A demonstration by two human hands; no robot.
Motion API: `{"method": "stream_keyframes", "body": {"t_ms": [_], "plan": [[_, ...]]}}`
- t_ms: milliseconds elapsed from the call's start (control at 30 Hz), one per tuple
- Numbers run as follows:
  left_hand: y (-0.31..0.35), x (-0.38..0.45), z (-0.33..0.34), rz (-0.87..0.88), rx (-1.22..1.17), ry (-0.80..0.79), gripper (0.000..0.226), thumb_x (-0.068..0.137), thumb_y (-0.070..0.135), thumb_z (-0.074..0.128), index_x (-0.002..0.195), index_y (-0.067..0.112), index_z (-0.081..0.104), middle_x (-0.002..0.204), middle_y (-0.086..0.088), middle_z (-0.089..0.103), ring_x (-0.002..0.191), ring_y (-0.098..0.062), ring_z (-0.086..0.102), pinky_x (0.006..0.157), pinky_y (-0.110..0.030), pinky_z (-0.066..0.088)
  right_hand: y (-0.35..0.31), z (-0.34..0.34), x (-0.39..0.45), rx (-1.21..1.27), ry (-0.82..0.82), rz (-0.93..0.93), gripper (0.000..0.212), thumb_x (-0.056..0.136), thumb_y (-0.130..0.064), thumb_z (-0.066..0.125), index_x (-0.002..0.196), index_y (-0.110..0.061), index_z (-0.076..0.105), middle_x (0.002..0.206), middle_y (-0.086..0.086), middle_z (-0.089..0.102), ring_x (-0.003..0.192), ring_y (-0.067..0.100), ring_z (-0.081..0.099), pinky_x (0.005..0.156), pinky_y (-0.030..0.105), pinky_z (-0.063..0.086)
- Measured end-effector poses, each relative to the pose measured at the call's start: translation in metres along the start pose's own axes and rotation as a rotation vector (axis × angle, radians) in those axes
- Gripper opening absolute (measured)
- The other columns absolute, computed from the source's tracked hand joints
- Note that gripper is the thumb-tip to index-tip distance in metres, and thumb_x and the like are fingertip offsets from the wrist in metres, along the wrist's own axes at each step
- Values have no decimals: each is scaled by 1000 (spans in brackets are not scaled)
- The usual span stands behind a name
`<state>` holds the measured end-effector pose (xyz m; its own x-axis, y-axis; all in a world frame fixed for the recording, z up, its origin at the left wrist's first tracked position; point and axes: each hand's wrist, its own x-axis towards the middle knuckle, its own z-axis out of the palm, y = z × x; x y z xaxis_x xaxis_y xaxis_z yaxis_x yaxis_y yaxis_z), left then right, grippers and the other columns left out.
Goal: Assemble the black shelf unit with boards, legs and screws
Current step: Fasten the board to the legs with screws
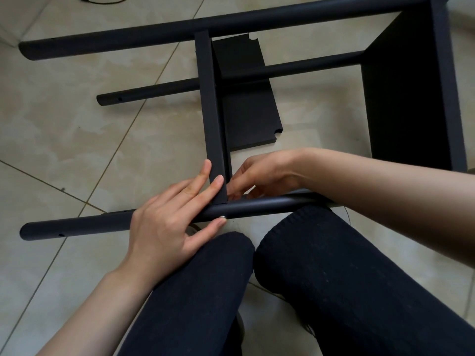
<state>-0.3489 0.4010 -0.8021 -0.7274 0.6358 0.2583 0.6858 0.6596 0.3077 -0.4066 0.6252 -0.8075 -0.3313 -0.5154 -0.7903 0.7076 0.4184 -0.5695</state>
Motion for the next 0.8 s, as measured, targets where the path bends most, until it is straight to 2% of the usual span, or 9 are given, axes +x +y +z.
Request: {"method": "stream_keyframes", "body": {"t_ms": [100, 233, 367, 467, 600, 800], "plan": [[0, 0, 0, 0, 2, 1, 50, 98, 46, 59, 139, 16, 61, 151, -2, 50, 111, -19, 68, 69, -33, 58, 0, 3, 2, 47, -9, -30, 23, 94, -14, 60, 71, -13, 64, 83, 3, 60, 63, 8, 61, 64, 21, 53], [0, 0, 0, -3, 3, 2, 50, 98, 46, 59, 138, 16, 62, 151, -2, 50, 111, -19, 69, 69, -33, 58, -2, -3, -3, 41, -49, -11, 9, 95, -17, 60, 94, -11, 66, 91, 4, 59, 69, 9, 57, 69, 21, 51], [0, 0, 0, -1, 8, 3, 50, 98, 46, 59, 138, 16, 62, 151, -2, 50, 111, -19, 69, 69, -32, 58, -1, -5, -3, -13, -12, 7, 17, 94, -24, 64, 80, -16, 69, 81, -1, 64, 66, 7, 60, 63, 20, 51], [1, 0, 0, -3, 10, 2, 50, 98, 46, 59, 138, 17, 61, 151, -2, 50, 110, -19, 69, 69, -32, 57, 0, 0, 1, 23, -5, -22, 19, 93, -17, 62, 75, -14, 67, 81, 1, 62, 62, 7, 62, 61, 20, 52], [1, 0, 0, -9, 1, 8, 50, 98, 46, 60, 138, 17, 62, 151, -1, 51, 110, -19, 69, 69, -33, 58, 0, 3, 2, 6, 3, -48, 17, 93, -14, 61, 77, -14, 65, 84, 2, 61, 65, 9, 60, 67, 22, 52], [1, 0, 0, -9, 2, 8, 49, 97, 45, 60, 137, 17, 63, 151, -1, 51, 110, -18, 69, 70, -32, 58, -7, 0, -3, -23, 11, -10, 11, 92, -14, 62, 82, -12, 67, 78, 1, 63, 61, 9, 58, 63, 23, 49]]}}
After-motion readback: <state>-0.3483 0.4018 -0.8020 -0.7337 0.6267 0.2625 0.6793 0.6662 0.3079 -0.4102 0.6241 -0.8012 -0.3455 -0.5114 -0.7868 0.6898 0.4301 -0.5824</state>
